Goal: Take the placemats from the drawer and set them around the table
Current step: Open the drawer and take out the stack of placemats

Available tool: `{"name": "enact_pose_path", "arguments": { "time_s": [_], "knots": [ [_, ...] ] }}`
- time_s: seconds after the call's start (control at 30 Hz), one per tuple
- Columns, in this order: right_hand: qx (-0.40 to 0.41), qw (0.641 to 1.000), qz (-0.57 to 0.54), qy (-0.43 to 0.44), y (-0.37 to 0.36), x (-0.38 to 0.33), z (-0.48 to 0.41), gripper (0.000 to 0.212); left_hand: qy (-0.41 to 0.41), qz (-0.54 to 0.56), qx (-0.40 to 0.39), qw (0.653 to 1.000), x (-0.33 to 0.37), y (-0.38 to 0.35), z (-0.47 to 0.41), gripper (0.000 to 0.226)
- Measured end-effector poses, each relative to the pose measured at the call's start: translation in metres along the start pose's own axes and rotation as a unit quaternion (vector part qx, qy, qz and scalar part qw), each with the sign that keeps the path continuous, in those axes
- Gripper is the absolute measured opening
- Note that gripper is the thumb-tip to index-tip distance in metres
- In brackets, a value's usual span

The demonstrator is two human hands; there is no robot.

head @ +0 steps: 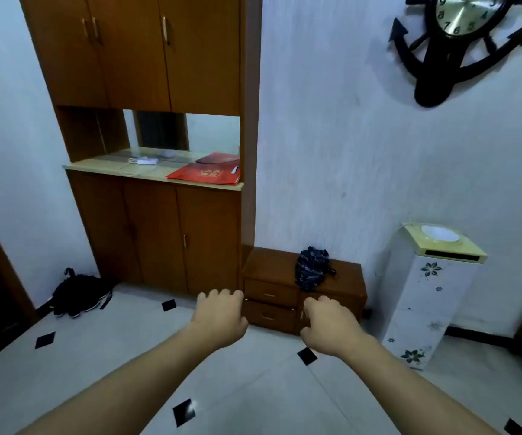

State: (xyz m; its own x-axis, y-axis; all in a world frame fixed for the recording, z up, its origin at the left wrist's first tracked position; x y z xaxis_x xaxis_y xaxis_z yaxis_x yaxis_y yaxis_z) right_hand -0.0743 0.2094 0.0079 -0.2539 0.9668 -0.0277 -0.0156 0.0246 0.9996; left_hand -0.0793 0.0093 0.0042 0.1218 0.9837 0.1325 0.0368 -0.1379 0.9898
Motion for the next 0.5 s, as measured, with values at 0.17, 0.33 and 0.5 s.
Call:
{"name": "enact_pose_path", "arguments": {
  "time_s": [0.17, 0.33, 0.5],
  "knots": [
    [-0.004, 0.999, -0.021, -0.031, 0.003, 0.003, -0.065, 0.018, -0.022, 0.003, -0.004, 1.000, -0.029, 0.000, -0.068, 0.028],
    [-0.009, 0.999, -0.025, -0.039, -0.010, 0.017, -0.131, 0.018, -0.027, 0.015, -0.015, 0.999, -0.044, -0.014, -0.131, 0.027],
    [-0.032, 0.998, -0.038, -0.028, -0.034, 0.034, -0.206, 0.016, -0.020, 0.018, -0.037, 0.999, -0.057, -0.035, -0.203, 0.028]
  ]
}}
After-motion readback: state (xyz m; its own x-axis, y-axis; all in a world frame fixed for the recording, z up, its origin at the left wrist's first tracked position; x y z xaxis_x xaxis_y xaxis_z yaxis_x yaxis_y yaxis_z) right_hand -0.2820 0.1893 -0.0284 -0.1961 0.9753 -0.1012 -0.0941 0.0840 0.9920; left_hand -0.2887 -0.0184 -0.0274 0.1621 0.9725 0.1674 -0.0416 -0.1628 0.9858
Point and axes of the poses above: each hand's wrist, its own z-axis away from the middle knuckle, its own y-axis out of the back of the hand, x = y × z, the point moved 8 cm from there along -z, towards the middle knuckle, and after that the axes turned 7 degrees about z, right-handed, at the moved point
